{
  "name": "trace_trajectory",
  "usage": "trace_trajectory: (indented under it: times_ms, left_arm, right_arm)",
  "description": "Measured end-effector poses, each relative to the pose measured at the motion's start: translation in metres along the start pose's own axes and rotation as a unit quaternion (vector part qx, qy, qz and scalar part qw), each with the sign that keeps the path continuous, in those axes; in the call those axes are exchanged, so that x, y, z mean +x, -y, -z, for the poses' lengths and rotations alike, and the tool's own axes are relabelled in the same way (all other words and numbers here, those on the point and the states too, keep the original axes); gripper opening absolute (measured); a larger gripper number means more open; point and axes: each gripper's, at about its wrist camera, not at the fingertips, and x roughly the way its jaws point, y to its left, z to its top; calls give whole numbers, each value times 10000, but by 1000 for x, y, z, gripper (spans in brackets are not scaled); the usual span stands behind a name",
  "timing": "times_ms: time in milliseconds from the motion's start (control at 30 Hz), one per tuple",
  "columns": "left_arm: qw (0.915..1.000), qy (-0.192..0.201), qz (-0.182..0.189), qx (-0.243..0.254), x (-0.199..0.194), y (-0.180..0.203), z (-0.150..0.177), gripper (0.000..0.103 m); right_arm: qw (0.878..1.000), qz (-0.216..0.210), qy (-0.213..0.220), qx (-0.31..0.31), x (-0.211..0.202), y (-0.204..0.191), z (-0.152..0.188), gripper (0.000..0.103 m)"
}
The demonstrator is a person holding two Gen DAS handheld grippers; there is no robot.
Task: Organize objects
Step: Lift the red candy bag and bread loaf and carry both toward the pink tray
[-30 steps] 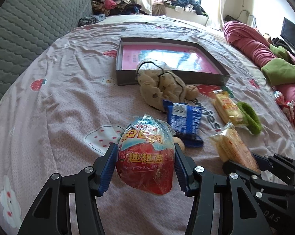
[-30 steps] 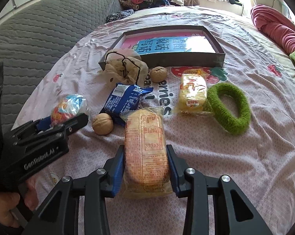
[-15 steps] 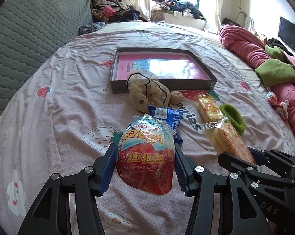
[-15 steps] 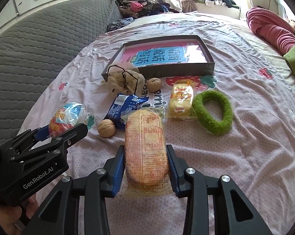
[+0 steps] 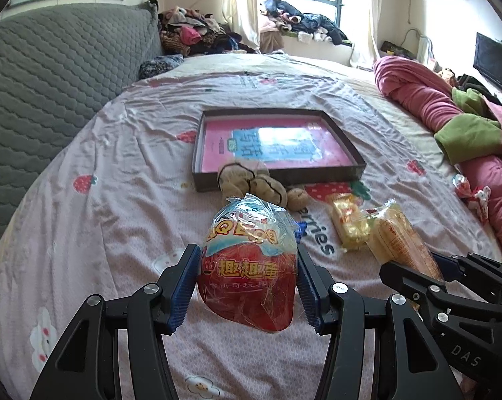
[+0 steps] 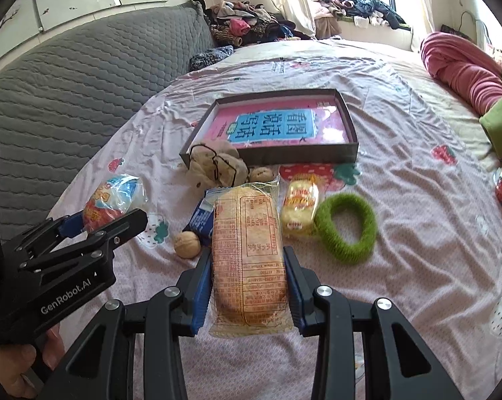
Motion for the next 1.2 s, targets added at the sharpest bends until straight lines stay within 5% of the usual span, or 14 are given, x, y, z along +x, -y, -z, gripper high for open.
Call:
trace_trajectory:
  times_ms: [1200]
  left_arm:
    - [9988,407,178,227,27,20,-95,58]
  right_arm:
    - [9983,162,484,-263,-12,29,-93,40]
